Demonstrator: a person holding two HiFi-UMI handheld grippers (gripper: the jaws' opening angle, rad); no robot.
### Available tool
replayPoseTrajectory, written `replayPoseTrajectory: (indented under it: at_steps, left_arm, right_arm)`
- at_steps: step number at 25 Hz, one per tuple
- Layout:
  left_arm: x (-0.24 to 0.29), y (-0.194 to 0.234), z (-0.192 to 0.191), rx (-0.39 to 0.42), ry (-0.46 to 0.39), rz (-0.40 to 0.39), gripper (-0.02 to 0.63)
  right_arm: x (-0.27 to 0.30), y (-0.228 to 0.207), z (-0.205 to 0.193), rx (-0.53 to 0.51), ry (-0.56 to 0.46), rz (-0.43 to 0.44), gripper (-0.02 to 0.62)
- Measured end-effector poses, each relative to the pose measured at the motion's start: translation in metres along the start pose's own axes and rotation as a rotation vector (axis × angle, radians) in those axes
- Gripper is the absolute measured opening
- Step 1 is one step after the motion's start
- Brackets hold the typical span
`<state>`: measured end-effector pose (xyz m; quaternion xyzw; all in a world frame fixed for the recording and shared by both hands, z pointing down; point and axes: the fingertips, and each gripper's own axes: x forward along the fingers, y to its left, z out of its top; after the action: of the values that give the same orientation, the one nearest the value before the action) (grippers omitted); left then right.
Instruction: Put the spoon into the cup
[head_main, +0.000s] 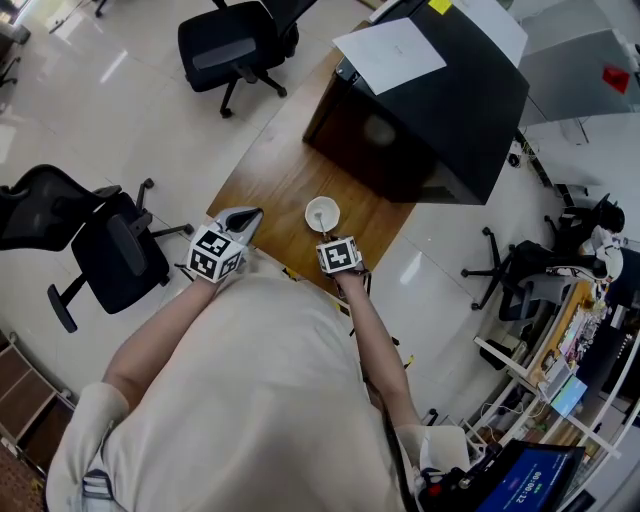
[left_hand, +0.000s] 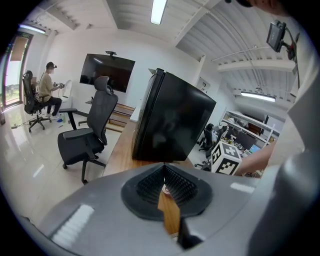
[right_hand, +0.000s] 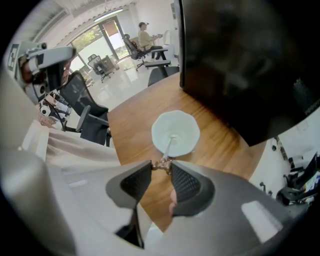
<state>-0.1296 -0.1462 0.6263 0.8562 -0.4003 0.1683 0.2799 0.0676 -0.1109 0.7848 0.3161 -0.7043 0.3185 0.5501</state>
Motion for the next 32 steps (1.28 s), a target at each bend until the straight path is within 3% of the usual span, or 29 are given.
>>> replayPoseTrajectory:
  at_steps: [6, 14, 25, 30, 32]
  left_arm:
    - [-0.001, 0.003, 0.000, -0.004, -0.003, 0.005, 0.005]
    - [-0.006, 0.009, 0.001, -0.005, -0.006, 0.011, 0.005]
    - [-0.012, 0.027, 0.008, -0.002, -0.008, 0.017, 0.005]
    - [-0.014, 0.036, 0.015, 0.010, 0.001, 0.005, 0.005]
    - [-0.011, 0.040, 0.019, 0.019, 0.009, -0.007, 0.005]
  right_arm:
    - [0.002, -0.003, -0.004, 0.014, 0.038, -0.015, 0.126]
    - [0.008, 0.001, 0.010, 0.024, -0.031, 0.009, 0.126]
    - [0.017, -0.011, 0.002, 0.064, 0.030, -0.039, 0.127]
    - [0.019, 0.000, 0.006, 0.127, -0.017, 0.023, 0.129]
    - [0.017, -0.003, 0.005, 0.148, -0.014, 0.008, 0.130]
